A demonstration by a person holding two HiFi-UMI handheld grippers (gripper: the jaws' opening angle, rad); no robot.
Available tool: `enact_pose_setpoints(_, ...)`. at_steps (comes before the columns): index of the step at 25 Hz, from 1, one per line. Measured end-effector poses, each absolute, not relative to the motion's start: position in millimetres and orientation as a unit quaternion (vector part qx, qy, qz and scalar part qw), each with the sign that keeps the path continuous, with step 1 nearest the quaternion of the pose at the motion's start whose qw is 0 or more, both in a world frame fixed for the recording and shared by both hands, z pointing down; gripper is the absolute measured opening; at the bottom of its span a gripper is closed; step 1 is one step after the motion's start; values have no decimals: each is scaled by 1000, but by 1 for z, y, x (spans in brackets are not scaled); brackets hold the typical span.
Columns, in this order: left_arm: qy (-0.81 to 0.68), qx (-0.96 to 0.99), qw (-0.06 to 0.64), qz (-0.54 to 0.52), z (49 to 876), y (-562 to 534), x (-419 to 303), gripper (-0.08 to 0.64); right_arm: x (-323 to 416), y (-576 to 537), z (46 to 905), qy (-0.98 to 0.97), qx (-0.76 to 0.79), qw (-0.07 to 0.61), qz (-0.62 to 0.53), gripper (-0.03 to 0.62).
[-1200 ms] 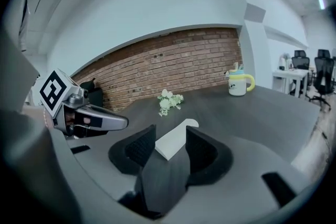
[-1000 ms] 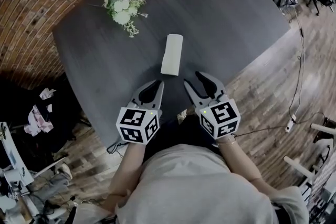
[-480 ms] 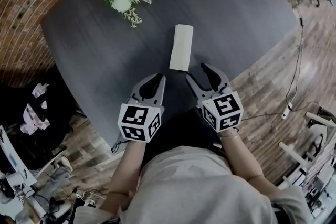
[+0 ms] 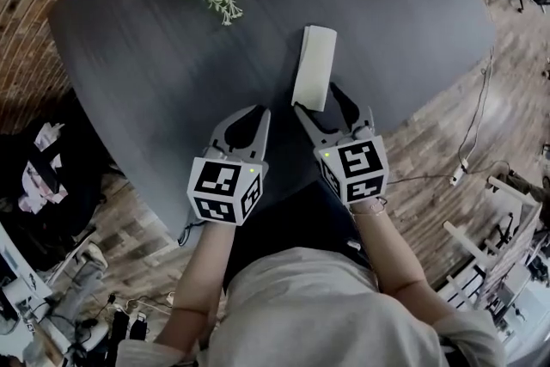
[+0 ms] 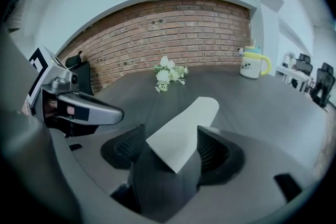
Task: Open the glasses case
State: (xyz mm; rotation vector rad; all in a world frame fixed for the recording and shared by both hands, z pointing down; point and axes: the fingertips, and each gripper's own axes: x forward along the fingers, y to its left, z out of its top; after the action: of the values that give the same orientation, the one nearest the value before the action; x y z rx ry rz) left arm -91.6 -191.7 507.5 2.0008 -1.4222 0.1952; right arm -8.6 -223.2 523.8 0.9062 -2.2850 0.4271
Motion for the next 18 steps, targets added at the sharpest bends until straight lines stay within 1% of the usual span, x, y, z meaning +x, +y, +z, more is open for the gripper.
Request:
enact_pose_setpoints(2,-540,765,342,75,513,-190,-92,37,-13,-225,531,-858,356,333,161,341)
enact_pose_setpoints(4,-535,766,348,74,516,-189,-91,37,-14,-226,536,-846,370,352,155,402)
enact_pose_setpoints(6,-531,768,350,73,518,-188,-90,37,-16,-226,540,-837,378,367,145,438)
enact_pose_setpoints(10,-528,770,350,74,519,-189,-91,37,-20,-228,550,-828,389,378,142,449)
enact_pose_setpoints(15,-520,777,344,83,519,-187,-88,37,-19,-230,559,-819,398,389,135,448)
enact_pose_setpoints(16,-519,778,345,83,519,-187,-88,37,-19,-230,559,-818,401,389,135,444)
enact_pose_setpoints(17,-518,778,345,83,519,-187,-88,37,-18,-231,559,-817,404,388,136,416)
enact_pose_setpoints(18,-517,779,345,84,519,-187,-87,37,-17,-232,559,-817,406,386,138,411)
